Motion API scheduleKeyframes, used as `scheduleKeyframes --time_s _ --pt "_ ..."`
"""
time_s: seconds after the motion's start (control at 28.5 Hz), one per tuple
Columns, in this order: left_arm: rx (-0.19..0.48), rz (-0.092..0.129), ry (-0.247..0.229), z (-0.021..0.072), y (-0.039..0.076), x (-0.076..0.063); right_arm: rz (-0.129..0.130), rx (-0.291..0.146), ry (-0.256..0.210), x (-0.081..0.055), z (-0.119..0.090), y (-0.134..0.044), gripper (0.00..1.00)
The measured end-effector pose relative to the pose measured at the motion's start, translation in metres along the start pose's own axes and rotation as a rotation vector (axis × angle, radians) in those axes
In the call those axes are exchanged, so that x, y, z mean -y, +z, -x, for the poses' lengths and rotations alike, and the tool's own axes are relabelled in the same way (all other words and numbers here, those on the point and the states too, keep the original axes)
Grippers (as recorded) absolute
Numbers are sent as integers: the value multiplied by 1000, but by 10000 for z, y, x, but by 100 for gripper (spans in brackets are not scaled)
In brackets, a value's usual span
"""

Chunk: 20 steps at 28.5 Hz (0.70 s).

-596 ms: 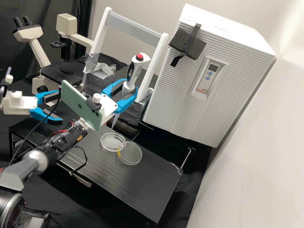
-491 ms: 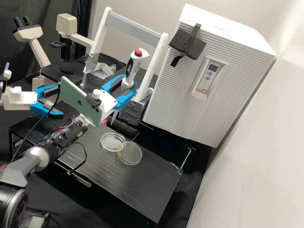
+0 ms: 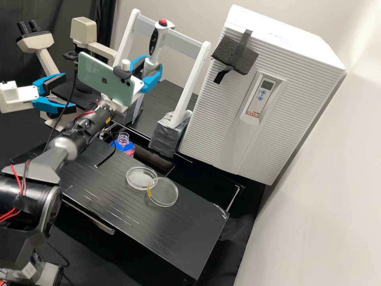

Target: Use the pipette

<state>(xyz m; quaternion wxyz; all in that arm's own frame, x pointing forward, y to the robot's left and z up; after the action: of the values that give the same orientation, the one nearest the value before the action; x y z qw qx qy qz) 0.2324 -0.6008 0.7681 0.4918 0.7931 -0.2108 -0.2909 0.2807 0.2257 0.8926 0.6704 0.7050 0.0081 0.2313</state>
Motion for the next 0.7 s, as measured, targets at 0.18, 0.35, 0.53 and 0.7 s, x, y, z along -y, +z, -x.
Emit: scheduleKeyframes --time_s 0.18,0.35,0.53,0.7 --pt "-78 -6 33 43 -164 -99 20 -40 -81 66 -240 -151 0" --pt "-124 -25 54 81 -270 -167 46 -40 -171 125 -396 -201 0" --pt "-152 -49 67 106 -329 -209 55 -17 -212 153 -524 -176 0" --pt "-159 -56 74 97 -350 -234 82 8 -218 121 -680 -118 0"
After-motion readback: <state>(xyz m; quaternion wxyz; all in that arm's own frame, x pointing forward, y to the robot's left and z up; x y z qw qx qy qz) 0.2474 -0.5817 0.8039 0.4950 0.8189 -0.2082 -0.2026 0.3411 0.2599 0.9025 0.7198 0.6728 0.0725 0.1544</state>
